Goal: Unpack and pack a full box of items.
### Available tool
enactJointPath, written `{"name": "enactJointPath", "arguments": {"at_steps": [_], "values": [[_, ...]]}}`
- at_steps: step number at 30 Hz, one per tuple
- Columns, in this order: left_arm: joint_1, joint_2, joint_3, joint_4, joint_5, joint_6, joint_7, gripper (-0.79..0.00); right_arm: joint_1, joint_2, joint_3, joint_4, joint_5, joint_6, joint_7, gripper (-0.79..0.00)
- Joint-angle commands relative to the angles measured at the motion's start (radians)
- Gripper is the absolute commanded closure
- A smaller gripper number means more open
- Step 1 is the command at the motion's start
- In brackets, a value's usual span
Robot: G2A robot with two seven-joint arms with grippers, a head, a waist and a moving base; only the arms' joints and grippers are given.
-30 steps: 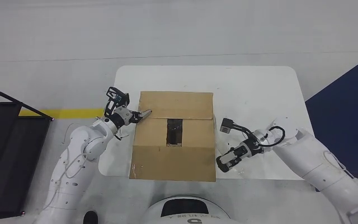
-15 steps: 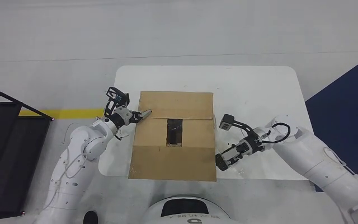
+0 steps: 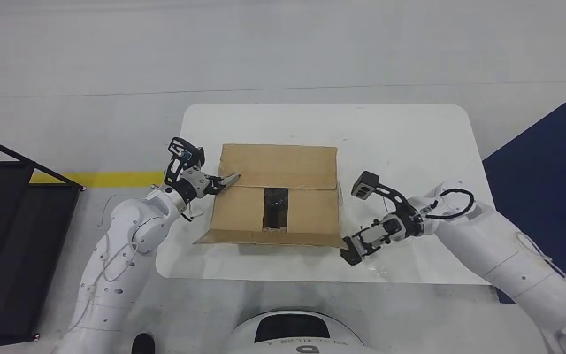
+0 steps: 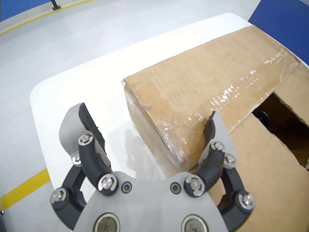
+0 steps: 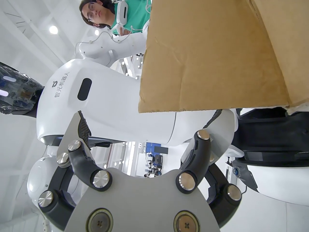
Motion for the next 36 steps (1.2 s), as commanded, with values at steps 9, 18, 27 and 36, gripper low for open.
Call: {"name": "enactJointPath", "arguments": {"at_steps": [9,18,27,36], "values": [[0.000,0.000,0.000,0.000,0.000,0.000,0.000,-0.785,0.043,-0.027,-0.017,0.082,0.180,0.004,0.000,-0.785],[0.000,0.000,0.000,0.000,0.000,0.000,0.000,-0.785,0.067,-0.063,-0.011,0.167,0.094,-0.011,-0.130,-0.785],[0.026,0.006,-0.084,-0.048,-0.029,0.058,0.074,-0.785,0.049,-0.077,0.026,0.143,0.027,-0.061,-0.182,-0.785],[0.119,0.019,-0.164,-0.168,-0.056,0.010,0.057,-0.785,0.062,-0.104,0.033,0.149,-0.062,-0.059,-0.295,-0.785]]}}
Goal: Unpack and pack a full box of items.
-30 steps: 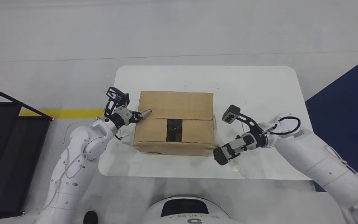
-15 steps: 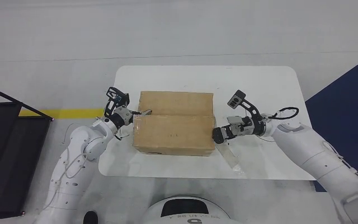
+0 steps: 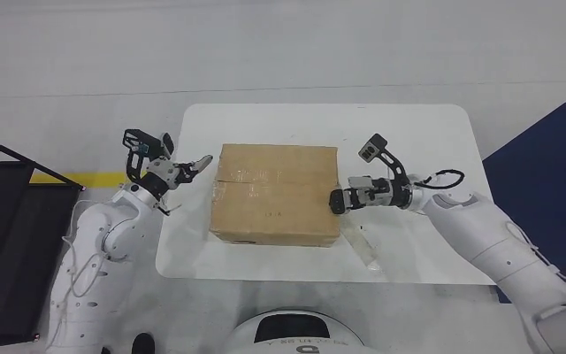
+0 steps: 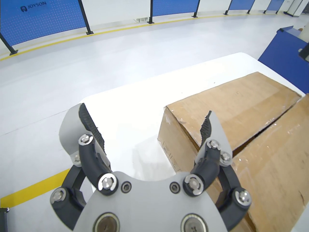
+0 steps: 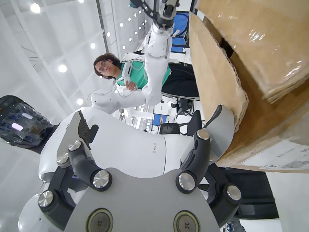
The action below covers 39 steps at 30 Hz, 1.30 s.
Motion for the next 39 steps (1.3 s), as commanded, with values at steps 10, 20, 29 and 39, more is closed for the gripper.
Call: {"name": "enactJointPath", "arguments": {"at_steps": [10,20,29,39], "values": [[0.011,-0.006,0.134,-0.024,0.097,-0.021,-0.025,-0.785,0.019,-0.031,0.009,0.031,-0.066,-0.003,-0.063,-0.785],[-0.019,-0.010,0.175,0.017,0.117,0.006,-0.018,-0.785,-0.093,0.002,0.171,0.004,-0.034,-0.122,-0.034,-0.785],[-0.009,-0.009,0.172,0.016,0.123,0.007,-0.015,-0.785,-0.224,0.036,0.316,-0.029,-0.030,-0.204,-0.085,-0.785],[-0.009,-0.009,0.172,0.016,0.123,0.007,-0.015,-0.785,-0.224,0.036,0.316,-0.029,-0.030,-0.204,-0.085,-0.785]]}}
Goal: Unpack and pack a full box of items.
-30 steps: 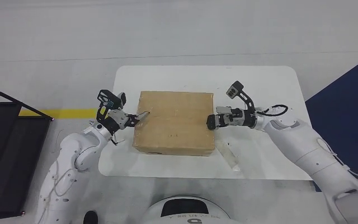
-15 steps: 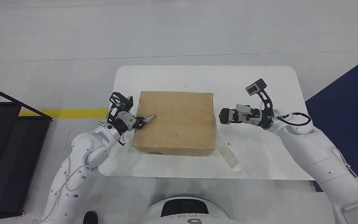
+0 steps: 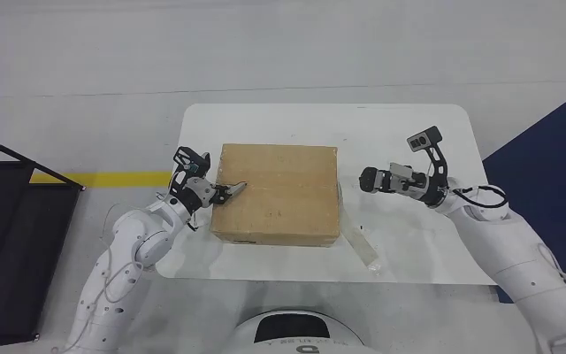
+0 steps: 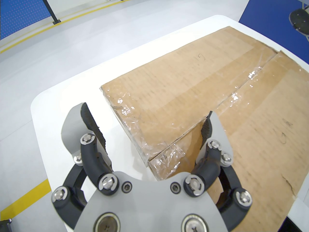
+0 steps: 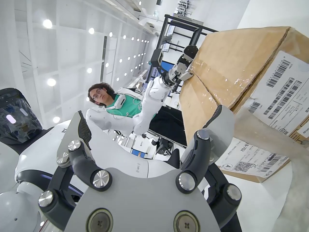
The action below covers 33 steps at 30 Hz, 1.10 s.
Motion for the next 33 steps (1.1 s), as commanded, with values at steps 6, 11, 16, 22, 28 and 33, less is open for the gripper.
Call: {"name": "enactJointPath", "arguments": {"at_steps": [6,11,16,22,28,33], "values": [[0.000,0.000,0.000,0.000,0.000,0.000,0.000,-0.785,-0.005,0.001,0.002,-0.020,-0.067,-0.003,-0.011,-0.785],[0.000,0.000,0.000,0.000,0.000,0.000,0.000,-0.785,-0.085,0.022,0.085,-0.081,-0.454,-0.151,-0.131,-0.785],[0.000,0.000,0.000,0.000,0.000,0.000,0.000,-0.785,-0.146,0.035,0.168,-0.126,-0.721,-0.143,-0.269,-0.785],[0.000,0.000,0.000,0.000,0.000,0.000,0.000,-0.785,-0.146,0.035,0.168,-0.126,-0.721,-0.143,-0.269,-0.785],[0.000,0.000,0.000,0.000,0.000,0.000,0.000,-0.785,-0.154,0.029,0.120,-0.196,-0.978,0.002,-0.324,-0.785],[0.000,0.000,0.000,0.000,0.000,0.000,0.000,-0.785,-0.171,0.018,0.063,-0.297,-1.220,0.130,-0.389,-0.785]]}}
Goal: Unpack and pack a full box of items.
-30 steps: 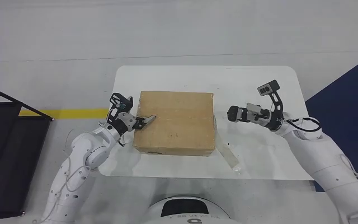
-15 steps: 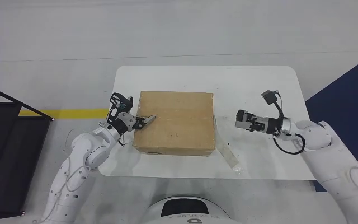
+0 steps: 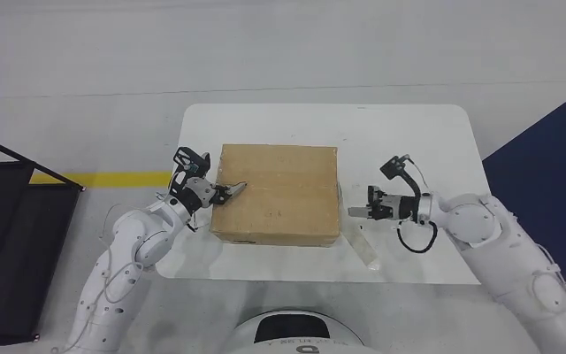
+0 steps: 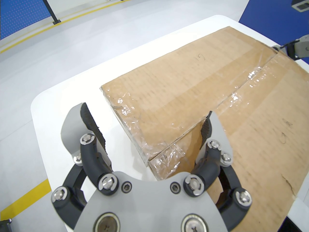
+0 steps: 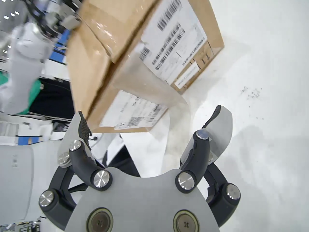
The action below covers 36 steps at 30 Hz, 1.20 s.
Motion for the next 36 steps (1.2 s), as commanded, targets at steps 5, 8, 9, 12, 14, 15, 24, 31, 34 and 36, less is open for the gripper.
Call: {"name": "enactJointPath", "arguments": {"at_steps": [5,8,9,12,14,15,24,31,34,36], "values": [[0.000,0.000,0.000,0.000,0.000,0.000,0.000,-0.785,-0.037,-0.008,-0.046,-0.105,-0.184,0.099,-0.043,-0.785],[0.000,0.000,0.000,0.000,0.000,0.000,0.000,-0.785,-0.047,-0.009,-0.042,-0.127,-0.236,0.137,-0.067,-0.785],[0.000,0.000,0.000,0.000,0.000,0.000,0.000,-0.785,-0.053,-0.009,-0.041,-0.135,-0.255,0.154,-0.076,-0.785],[0.000,0.000,0.000,0.000,0.000,0.000,0.000,-0.785,-0.065,-0.011,-0.033,-0.146,-0.278,0.193,-0.095,-0.785],[0.000,0.000,0.000,0.000,0.000,0.000,0.000,-0.785,-0.072,-0.011,-0.025,-0.152,-0.288,0.208,-0.103,-0.785],[0.000,0.000,0.000,0.000,0.000,0.000,0.000,-0.785,-0.075,-0.011,-0.023,-0.158,-0.296,0.213,-0.106,-0.785],[0.000,0.000,0.000,0.000,0.000,0.000,0.000,-0.785,-0.079,-0.029,-0.043,-0.187,-0.349,0.305,-0.207,-0.785],[0.000,0.000,0.000,0.000,0.000,0.000,0.000,-0.785,-0.044,-0.053,-0.087,-0.165,-0.394,0.410,-0.262,-0.785],[0.000,0.000,0.000,0.000,0.000,0.000,0.000,-0.785,-0.023,-0.064,-0.111,-0.152,-0.408,0.441,-0.258,-0.785],[0.000,0.000,0.000,0.000,0.000,0.000,0.000,-0.785,-0.008,-0.072,-0.126,-0.143,-0.409,0.463,-0.251,-0.785]]}}
